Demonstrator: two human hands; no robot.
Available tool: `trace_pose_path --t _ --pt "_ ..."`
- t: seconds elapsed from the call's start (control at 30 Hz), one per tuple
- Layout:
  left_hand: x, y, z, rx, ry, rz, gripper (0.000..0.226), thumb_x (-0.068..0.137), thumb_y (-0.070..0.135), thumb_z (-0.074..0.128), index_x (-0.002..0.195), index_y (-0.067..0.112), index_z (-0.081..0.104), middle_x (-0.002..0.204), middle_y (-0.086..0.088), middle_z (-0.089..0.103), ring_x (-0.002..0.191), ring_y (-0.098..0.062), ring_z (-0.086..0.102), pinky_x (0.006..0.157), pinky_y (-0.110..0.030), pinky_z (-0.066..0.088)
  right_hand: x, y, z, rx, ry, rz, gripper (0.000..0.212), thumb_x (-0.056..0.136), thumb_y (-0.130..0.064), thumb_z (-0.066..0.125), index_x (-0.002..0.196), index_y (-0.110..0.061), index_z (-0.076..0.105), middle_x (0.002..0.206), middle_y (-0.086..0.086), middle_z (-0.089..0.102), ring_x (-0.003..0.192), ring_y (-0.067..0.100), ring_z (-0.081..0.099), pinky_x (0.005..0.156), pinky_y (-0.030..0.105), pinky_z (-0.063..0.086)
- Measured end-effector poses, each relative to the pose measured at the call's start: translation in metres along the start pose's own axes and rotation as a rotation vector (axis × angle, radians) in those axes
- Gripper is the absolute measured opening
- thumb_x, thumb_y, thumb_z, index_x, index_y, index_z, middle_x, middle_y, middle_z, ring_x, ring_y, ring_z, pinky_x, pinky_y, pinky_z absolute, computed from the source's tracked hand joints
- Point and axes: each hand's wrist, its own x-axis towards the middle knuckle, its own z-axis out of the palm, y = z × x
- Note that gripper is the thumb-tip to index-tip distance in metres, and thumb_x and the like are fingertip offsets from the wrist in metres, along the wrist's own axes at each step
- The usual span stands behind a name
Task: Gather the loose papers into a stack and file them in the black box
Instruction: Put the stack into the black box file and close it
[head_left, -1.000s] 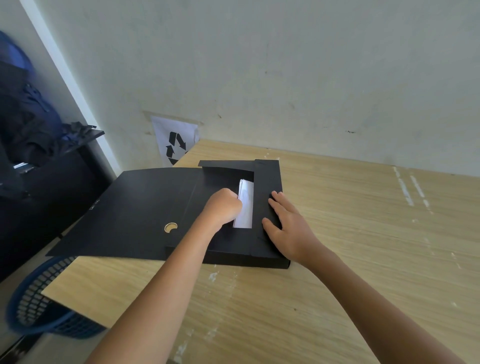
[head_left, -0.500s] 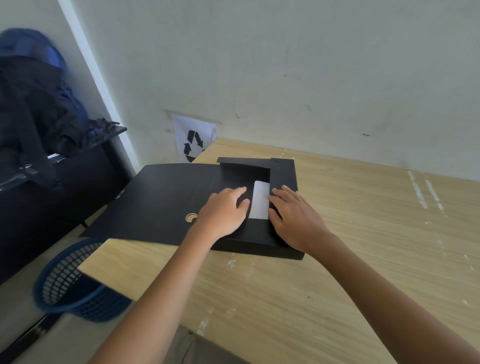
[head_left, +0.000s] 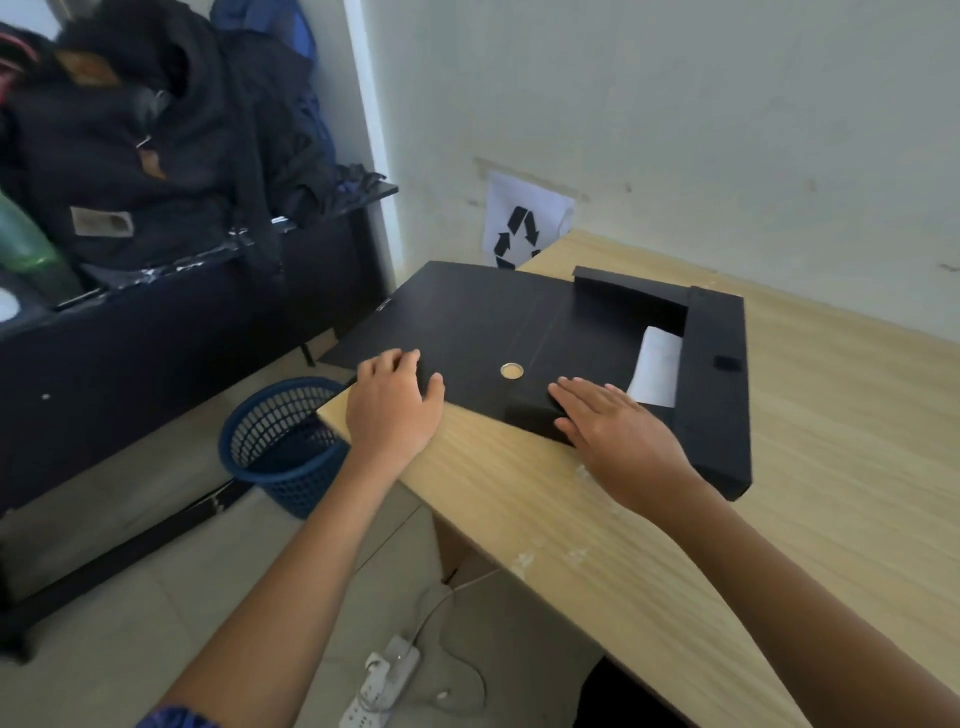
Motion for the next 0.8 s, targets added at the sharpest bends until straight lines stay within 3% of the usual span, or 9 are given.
trace_pose_path --t 0.2,0.4,0.47,0.5,0.57,0.63,0.73,0.8 --pt "0.013 -0.006 -0.003 0.012 -0.062 -0.332 0.087 0.094 0.068 0.04 0.159 0.012 0.024 0.165 -0.026 0.017 0.152 -0.044 0.014 0.12 -0.056 0.024 0.0 -0.001 0.0 -0.038 -0.014 0.003 0.053 0.108 -0.037 0.021 0.158 -0.022 0.015 0.167 -0.003 0.018 0.154 0.014 0.014 0.115 0.025 -0.003" --pt "0.022 -0.005 -0.001 -0.056 -0.105 -0.419 0.08 0.096 0.066 0.04 0.158 0.018 0.026 0.162 -0.036 0.013 0.148 -0.051 0.023 0.118 -0.057 0.028 0.001 0.0 0.0 0.009 -0.002 0.014 0.053 0.108 -0.039 0.023 0.158 -0.024 0.016 0.167 -0.004 0.018 0.154 0.013 0.013 0.113 0.023 -0.005" --pt "0.024 -0.004 -0.004 -0.068 -0.096 -0.44 0.077 0.096 0.062 0.043 0.155 0.014 0.03 0.158 -0.039 0.022 0.144 -0.052 0.029 0.118 -0.058 0.029 0.0 0.0 -0.002 0.062 0.019 0.014 0.053 0.108 -0.039 0.028 0.158 -0.024 0.02 0.166 -0.004 0.021 0.153 0.012 0.016 0.114 0.022 -0.003" --pt "0.024 -0.003 -0.005 -0.075 -0.081 -0.44 0.075 0.097 0.06 0.045 0.152 0.011 0.033 0.152 -0.037 0.036 0.14 -0.052 0.037 0.117 -0.058 0.029 -0.001 0.0 -0.003 0.108 0.035 0.014 0.053 0.107 -0.039 0.032 0.157 -0.024 0.023 0.165 -0.004 0.024 0.153 0.012 0.018 0.115 0.021 -0.001" --pt "0.024 -0.003 -0.007 -0.111 -0.02 -0.416 0.069 0.097 0.054 0.051 0.146 0.008 0.038 0.127 -0.025 0.065 0.125 -0.046 0.056 0.119 -0.058 0.026 -0.002 0.001 -0.005 0.237 0.071 0.025 0.054 0.105 -0.039 0.041 0.156 -0.024 0.03 0.163 -0.006 0.028 0.152 0.01 0.02 0.117 0.021 0.004" --pt "0.021 -0.002 -0.007 -0.216 0.076 -0.4 0.069 0.094 0.045 0.062 0.147 0.009 0.036 0.114 -0.017 0.072 0.114 -0.04 0.065 0.118 -0.058 0.029 -0.001 0.001 -0.007 0.358 0.091 0.05 0.053 0.102 -0.04 0.049 0.152 -0.024 0.039 0.16 -0.007 0.035 0.151 0.011 0.024 0.121 0.027 0.015" --pt "0.016 0.003 -0.011 -0.461 0.215 -0.358 0.081 0.092 0.031 0.071 0.155 0.015 0.024 0.141 -0.014 0.059 0.121 -0.034 0.063 0.099 -0.051 0.054 -0.001 0.005 -0.008 0.514 0.219 0.079 0.037 0.1 -0.027 0.056 0.136 -0.019 0.06 0.146 -0.002 0.055 0.146 0.014 0.037 0.12 0.037 0.033" --pt "0.016 0.009 -0.015 -0.612 0.286 -0.305 0.091 0.091 0.021 0.073 0.159 0.019 0.012 0.154 -0.014 0.047 0.127 -0.032 0.06 0.101 -0.046 0.054 -0.002 0.012 -0.011 0.531 0.279 0.14 0.029 0.099 -0.016 0.058 0.127 -0.019 0.067 0.134 -0.002 0.065 0.14 0.015 0.045 0.116 0.035 0.037"
